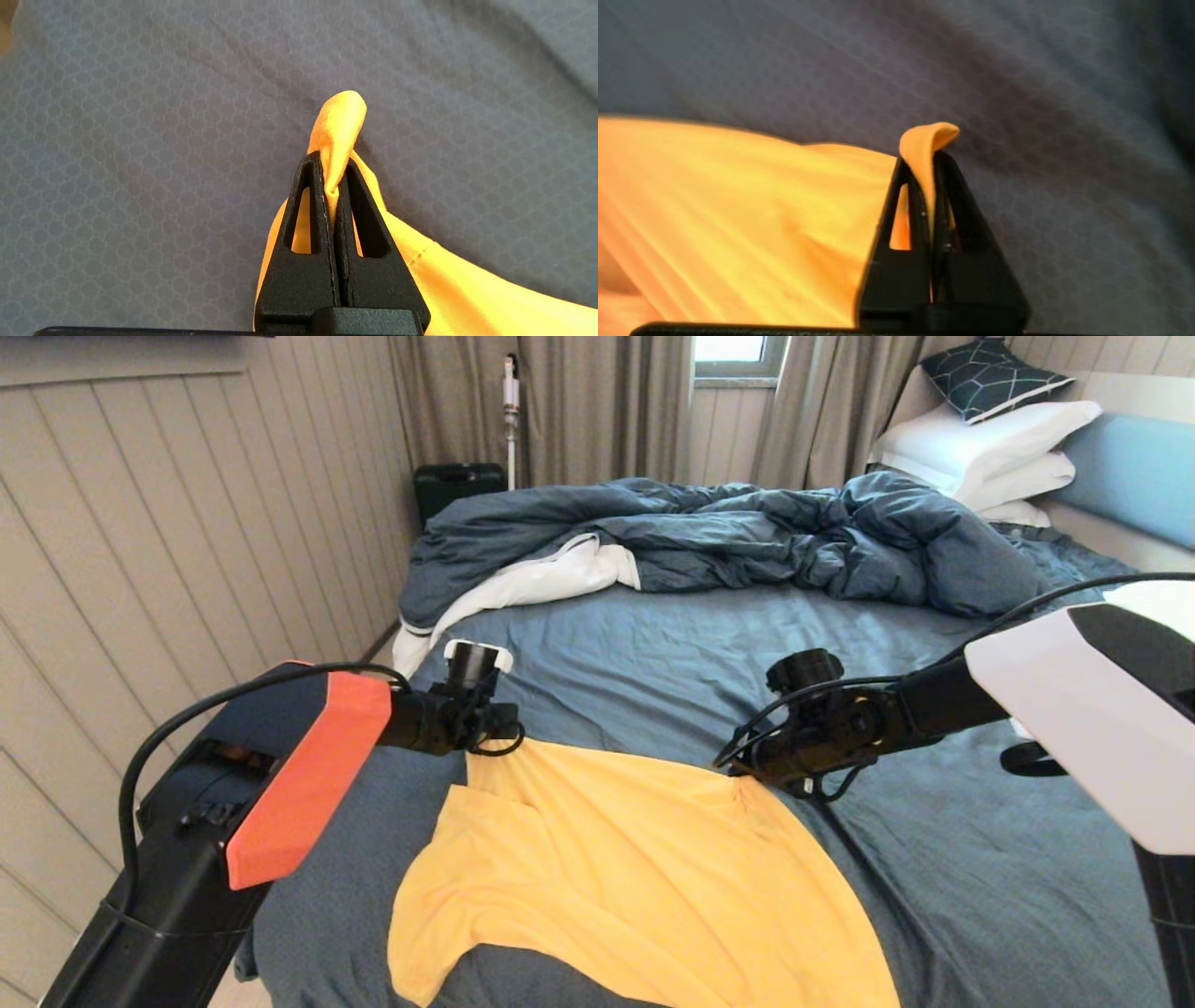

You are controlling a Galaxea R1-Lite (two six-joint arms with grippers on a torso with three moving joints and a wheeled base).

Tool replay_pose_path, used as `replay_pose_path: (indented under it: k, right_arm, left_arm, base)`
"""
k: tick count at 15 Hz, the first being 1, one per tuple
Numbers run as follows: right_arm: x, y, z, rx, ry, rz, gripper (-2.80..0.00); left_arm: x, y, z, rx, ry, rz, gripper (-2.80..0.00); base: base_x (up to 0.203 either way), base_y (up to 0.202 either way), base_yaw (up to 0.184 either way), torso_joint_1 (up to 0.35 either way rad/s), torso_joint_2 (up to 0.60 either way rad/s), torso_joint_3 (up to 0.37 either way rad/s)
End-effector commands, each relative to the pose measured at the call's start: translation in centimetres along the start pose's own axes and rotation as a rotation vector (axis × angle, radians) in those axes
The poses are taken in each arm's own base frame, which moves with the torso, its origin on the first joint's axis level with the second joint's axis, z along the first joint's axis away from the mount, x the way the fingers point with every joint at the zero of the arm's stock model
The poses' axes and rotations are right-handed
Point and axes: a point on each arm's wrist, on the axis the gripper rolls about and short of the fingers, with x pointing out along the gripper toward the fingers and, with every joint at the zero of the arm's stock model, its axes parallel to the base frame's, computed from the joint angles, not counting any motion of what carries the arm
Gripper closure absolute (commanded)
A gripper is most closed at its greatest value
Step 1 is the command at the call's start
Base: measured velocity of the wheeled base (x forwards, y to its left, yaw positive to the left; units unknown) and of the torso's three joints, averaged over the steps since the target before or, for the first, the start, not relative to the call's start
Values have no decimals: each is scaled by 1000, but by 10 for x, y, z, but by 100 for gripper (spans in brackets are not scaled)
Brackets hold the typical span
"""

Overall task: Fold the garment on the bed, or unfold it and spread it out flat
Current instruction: Unford the yellow T-shirt

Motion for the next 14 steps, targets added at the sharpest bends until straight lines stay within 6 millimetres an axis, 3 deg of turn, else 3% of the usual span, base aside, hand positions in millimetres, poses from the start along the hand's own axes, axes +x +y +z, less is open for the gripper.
replay_pose_path:
  k: [1,6,11,14]
  right_arm:
    - [-5,0,5,6,-17,7,0]
    - [-14,1,17,8,-88,-14,0]
    - [-46,-1,38,26,-192,-22,0]
    - [-71,7,44,20,-239,6,0]
  left_arm:
    - [0,-1,1,-5,-7,2,0]
    - [-6,-2,10,-15,-42,-7,0]
    - [-25,-9,31,-31,-115,-27,0]
    - [-45,-18,47,-36,-160,-35,0]
  base:
    - [0,0,0,0,0,0]
    - [0,0,0,0,0,0]
    - [0,0,0,0,0,0]
    - [0,0,0,0,0,0]
